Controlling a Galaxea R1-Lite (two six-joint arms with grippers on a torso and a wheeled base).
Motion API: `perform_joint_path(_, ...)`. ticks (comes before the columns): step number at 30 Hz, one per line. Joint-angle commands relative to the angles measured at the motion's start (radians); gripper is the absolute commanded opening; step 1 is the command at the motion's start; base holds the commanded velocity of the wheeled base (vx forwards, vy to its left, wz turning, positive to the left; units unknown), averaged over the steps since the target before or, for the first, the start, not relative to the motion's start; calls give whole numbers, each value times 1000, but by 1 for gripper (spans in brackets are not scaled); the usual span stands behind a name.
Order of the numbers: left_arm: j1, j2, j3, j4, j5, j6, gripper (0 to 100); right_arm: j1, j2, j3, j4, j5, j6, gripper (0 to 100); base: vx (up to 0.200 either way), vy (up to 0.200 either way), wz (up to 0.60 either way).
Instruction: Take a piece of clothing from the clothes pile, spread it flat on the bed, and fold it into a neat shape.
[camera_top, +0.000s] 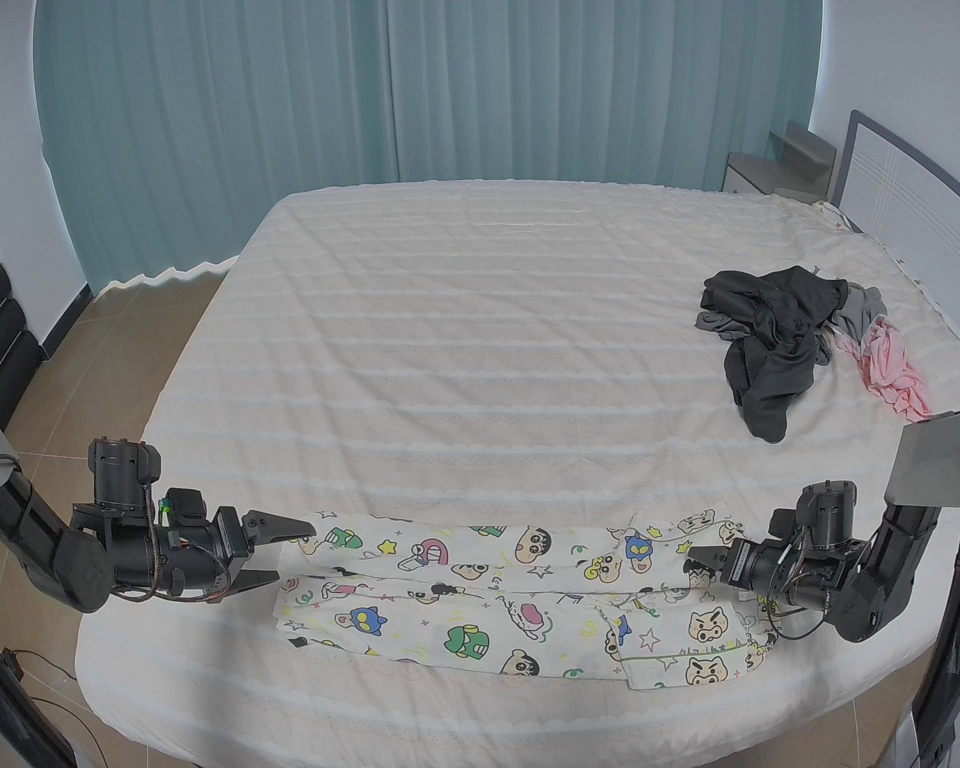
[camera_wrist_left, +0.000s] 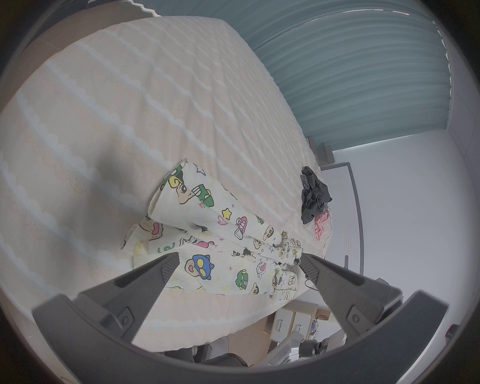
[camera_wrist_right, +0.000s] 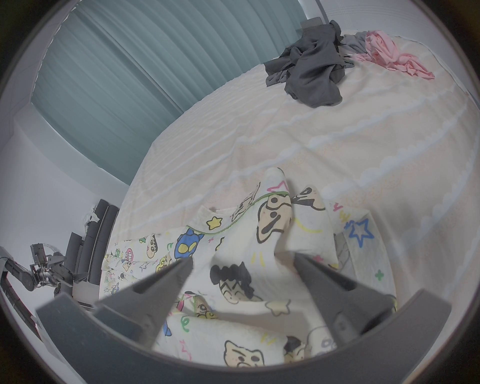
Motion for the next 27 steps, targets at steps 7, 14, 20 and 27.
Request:
perform_joint_path(7,2,22,5,-3,0,-1,100,-14,54,53,-91,0,-2,0,0,0,0)
perform_joint_path(14,2,29,5,-3,0,1,100,-28,60,99,-122,-2,-16,0,0,0,0)
perform_joint_path(20,0,51,4,-4,5,7,100,-61,92,114,-122,0,-73,0,0,0,0)
perform_joint_path(27,-23,55,1,-11,63,9,100,-61,95,126,-155,6,-76,100,0,0,0)
